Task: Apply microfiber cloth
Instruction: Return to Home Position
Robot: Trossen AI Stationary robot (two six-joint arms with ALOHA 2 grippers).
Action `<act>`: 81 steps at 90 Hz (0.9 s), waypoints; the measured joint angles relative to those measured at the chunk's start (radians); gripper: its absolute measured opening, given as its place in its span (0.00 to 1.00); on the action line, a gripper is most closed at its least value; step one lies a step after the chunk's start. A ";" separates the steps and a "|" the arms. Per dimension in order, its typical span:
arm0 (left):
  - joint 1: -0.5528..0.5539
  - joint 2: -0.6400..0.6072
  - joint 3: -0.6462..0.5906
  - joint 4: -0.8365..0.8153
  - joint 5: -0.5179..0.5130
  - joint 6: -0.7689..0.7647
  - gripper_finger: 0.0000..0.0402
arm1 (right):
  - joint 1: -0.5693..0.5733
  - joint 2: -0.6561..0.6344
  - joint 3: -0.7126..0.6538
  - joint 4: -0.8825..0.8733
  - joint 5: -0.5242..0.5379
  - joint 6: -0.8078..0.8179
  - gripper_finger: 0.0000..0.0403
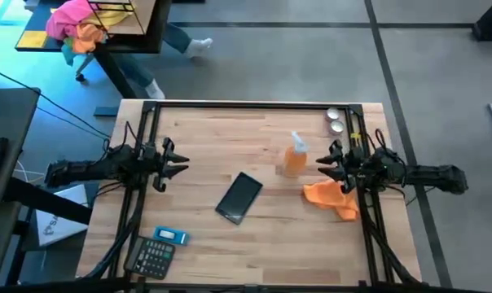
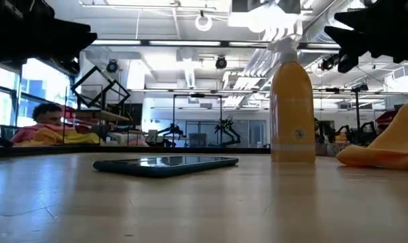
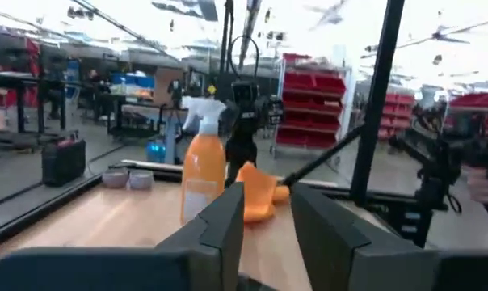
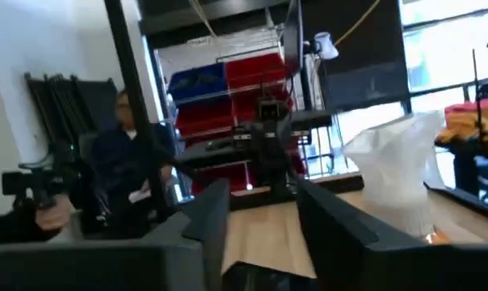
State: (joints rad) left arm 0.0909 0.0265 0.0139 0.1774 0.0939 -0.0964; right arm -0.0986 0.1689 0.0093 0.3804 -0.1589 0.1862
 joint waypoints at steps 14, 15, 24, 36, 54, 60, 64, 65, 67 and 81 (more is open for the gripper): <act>0.063 -0.023 0.000 -0.071 0.066 -0.006 0.08 | 0.000 0.000 0.000 -0.070 -0.003 -0.029 0.02; 0.066 -0.023 0.000 -0.076 0.070 -0.007 0.07 | 0.000 0.000 0.000 -0.079 -0.003 -0.028 0.02; 0.082 -0.023 -0.001 -0.143 0.079 -0.015 0.01 | 0.000 0.000 0.000 -0.176 0.058 -0.002 0.03; 0.086 -0.023 -0.001 -0.157 -0.009 -0.091 0.04 | 0.000 0.000 0.000 -0.252 0.186 0.047 0.01; 0.086 -0.022 -0.002 -0.159 -0.141 -0.116 0.06 | 0.000 0.004 0.000 -0.351 0.262 0.116 0.01; 0.086 -0.022 -0.002 -0.159 -0.157 -0.118 0.06 | 0.000 0.013 0.000 -0.352 0.259 0.120 0.01; 0.086 -0.022 -0.002 -0.159 -0.159 -0.119 0.06 | 0.000 0.013 0.000 -0.353 0.252 0.108 0.01; 0.086 -0.022 -0.002 -0.159 -0.159 -0.119 0.06 | 0.000 0.013 0.000 -0.353 0.252 0.106 0.01; 0.086 -0.022 -0.002 -0.159 -0.159 -0.119 0.06 | 0.000 0.013 0.000 -0.353 0.254 0.105 0.01; 0.086 -0.022 -0.002 -0.159 -0.159 -0.119 0.06 | -0.010 0.014 0.000 -0.341 0.333 0.032 0.01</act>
State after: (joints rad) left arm 0.1767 0.0048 0.0124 0.0189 -0.0654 -0.2153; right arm -0.1084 0.1825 0.0096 0.0397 0.1745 0.2184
